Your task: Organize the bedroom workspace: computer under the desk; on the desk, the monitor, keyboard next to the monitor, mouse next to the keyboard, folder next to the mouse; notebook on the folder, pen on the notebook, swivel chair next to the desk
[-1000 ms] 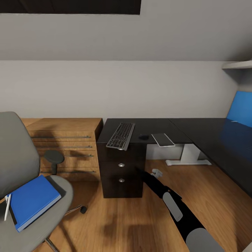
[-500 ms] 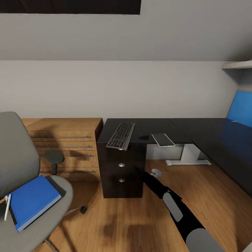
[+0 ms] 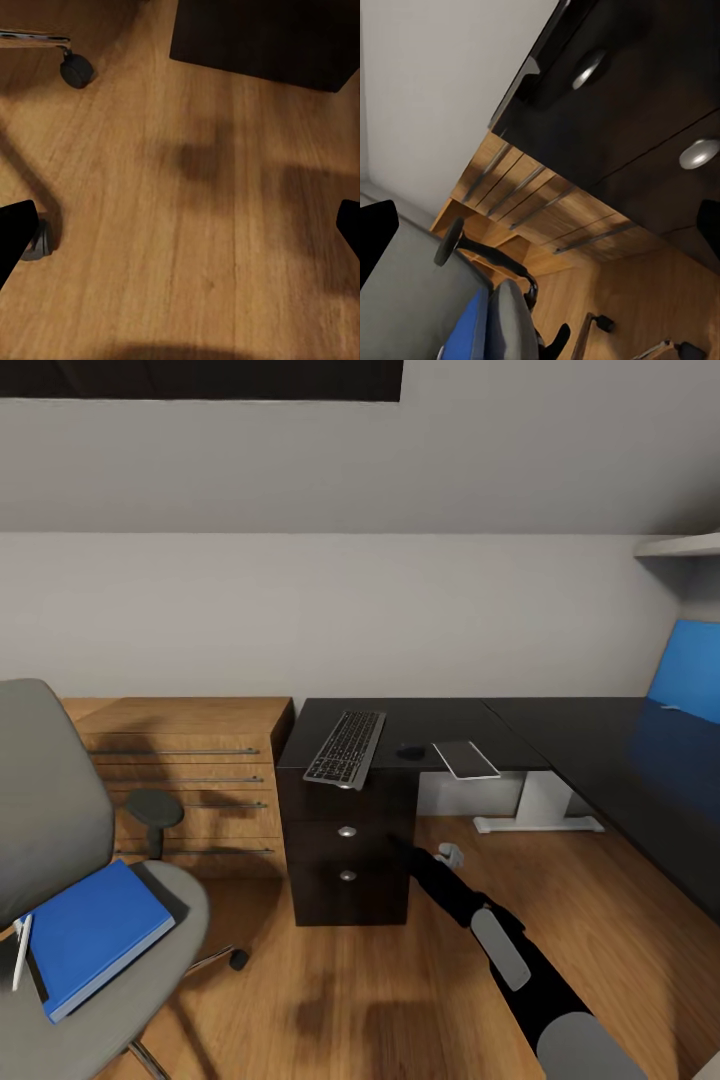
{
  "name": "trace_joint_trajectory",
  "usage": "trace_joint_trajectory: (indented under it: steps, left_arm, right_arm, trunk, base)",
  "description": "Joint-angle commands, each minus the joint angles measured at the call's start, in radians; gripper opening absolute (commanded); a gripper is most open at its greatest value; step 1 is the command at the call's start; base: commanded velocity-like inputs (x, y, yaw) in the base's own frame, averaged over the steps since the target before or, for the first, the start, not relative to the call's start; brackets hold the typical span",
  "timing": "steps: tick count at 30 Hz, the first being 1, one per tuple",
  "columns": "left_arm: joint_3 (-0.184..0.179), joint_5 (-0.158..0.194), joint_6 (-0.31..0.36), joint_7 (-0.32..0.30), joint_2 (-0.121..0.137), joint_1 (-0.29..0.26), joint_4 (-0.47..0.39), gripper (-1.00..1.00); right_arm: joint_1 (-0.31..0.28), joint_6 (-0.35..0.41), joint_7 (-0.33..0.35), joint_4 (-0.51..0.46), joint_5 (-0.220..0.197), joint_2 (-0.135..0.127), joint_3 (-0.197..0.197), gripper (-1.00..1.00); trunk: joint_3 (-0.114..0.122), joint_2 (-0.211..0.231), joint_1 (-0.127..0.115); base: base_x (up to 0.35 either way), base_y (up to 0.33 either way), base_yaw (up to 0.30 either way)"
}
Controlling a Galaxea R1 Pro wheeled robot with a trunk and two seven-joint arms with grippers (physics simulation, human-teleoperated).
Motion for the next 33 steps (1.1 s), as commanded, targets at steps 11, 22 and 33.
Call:
trace_joint_trajectory:
  steps: [11, 22, 33]
  left_arm:
    - [0.002, 0.01, 0.0, -0.008, 0.0, 0.0, -0.001, 1.0]
    - [0.002, 0.01, 0.0, -0.008, 0.001, 0.001, -0.001, 1.0]
    - [0.001, 0.01, 0.0, -0.008, 0.0, 0.001, -0.001, 1.0]
  right_arm:
    - [0.002, 0.008, 0.002, 0.006, -0.017, 0.0, 0.0, 1.0]
    - [0.002, 0.008, -0.002, 0.006, -0.022, 0.004, -0.002, 1.0]
    - [0.002, 0.01, 0.004, 0.002, -0.025, 0.0, -0.003, 1.0]
  trunk:
    - [-0.001, 0.0, 0.0]
    - [-0.003, 0.0, 0.0]
    - [-0.006, 0.0, 0.0]
  base:
    - [0.0, 0.0, 0.0]
    - [0.0, 0.0, 0.036]
    - [0.0, 0.0, 0.035]
